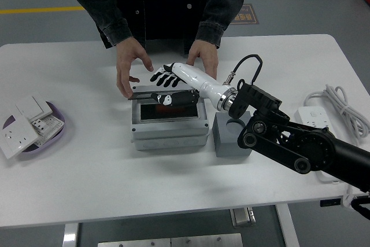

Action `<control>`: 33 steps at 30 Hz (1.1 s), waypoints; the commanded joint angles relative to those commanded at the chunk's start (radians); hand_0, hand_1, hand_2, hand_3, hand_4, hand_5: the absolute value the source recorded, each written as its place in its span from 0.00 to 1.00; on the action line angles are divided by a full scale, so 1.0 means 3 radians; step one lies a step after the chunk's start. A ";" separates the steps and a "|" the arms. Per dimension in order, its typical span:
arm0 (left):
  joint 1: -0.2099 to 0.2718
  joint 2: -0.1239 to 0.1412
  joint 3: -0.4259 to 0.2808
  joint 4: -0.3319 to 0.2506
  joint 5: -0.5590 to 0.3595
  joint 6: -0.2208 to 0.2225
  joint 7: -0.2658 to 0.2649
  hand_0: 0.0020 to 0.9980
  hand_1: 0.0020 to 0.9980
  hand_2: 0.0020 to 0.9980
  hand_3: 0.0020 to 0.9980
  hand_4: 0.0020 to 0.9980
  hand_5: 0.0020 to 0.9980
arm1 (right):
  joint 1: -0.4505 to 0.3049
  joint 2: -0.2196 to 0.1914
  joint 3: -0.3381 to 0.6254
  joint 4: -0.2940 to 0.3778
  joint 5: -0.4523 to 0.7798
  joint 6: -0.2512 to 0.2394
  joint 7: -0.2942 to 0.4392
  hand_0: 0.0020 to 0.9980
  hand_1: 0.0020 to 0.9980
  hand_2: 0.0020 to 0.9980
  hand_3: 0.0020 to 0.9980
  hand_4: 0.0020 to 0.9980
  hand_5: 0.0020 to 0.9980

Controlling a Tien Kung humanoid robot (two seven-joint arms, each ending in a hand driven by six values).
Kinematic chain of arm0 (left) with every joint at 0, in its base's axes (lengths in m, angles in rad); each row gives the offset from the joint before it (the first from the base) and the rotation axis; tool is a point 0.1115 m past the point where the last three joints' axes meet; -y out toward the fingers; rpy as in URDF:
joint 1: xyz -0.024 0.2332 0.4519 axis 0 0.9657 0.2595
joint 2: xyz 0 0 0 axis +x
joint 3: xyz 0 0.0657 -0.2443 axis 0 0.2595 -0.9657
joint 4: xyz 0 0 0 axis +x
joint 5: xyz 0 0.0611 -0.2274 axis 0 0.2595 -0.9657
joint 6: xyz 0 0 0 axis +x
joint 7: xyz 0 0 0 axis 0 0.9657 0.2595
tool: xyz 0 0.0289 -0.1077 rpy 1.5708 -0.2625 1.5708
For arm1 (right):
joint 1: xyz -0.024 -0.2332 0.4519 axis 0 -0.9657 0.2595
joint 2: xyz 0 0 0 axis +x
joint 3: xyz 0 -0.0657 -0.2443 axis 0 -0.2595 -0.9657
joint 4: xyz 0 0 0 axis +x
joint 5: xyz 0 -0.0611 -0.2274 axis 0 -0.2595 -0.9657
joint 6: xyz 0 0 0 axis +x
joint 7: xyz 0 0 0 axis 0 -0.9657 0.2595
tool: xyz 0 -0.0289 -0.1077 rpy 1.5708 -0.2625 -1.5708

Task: Pick up the cylinder from the cube,place it in the box,flap close box

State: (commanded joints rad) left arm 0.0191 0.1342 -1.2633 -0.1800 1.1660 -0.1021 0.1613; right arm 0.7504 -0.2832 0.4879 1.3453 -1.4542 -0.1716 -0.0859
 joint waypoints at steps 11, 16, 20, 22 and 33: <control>-0.0003 0.0006 0.0045 0.0000 -0.0062 0.0001 -0.0034 0.64 0.66 0.58 0.63 0.72 0.29 | -0.0330 -0.0068 -0.0020 0.0134 0.0129 -0.0066 0.0042 0.56 0.60 0.63 0.68 0.66 0.36; -0.0003 0.0006 0.0045 0.0000 -0.0068 0.0002 -0.0036 0.64 0.66 0.58 0.63 0.72 0.29 | -0.0400 -0.0118 0.0147 0.0145 0.0123 -0.0085 0.0062 0.55 0.59 0.63 0.68 0.65 0.37; 0.0001 0.0006 0.0042 0.0000 -0.0068 0.0003 -0.0033 0.64 0.66 0.58 0.63 0.72 0.29 | -0.0458 -0.0178 0.0362 0.0215 0.0056 -0.0098 0.0060 0.55 0.59 0.63 0.68 0.65 0.37; 0.0006 0.0005 0.0040 0.0000 -0.0063 0.0003 -0.0029 0.64 0.66 0.58 0.63 0.72 0.29 | -0.0507 -0.0212 0.0504 0.0286 -0.0023 -0.0104 0.0055 0.55 0.59 0.63 0.68 0.64 0.37; 0.0061 -0.0031 -0.0070 0.0000 0.0037 0.0012 0.0042 0.64 0.66 0.58 0.63 0.71 0.29 | -0.1145 -0.0120 0.1474 0.0467 -0.0276 -0.0147 0.0234 0.55 0.59 0.63 0.67 0.63 0.37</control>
State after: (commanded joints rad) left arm 0.0373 0.1250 -1.2844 -0.1800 1.1771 -0.0985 0.1738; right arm 0.4069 -0.3193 0.9299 1.4855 -1.5370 -0.2157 -0.0156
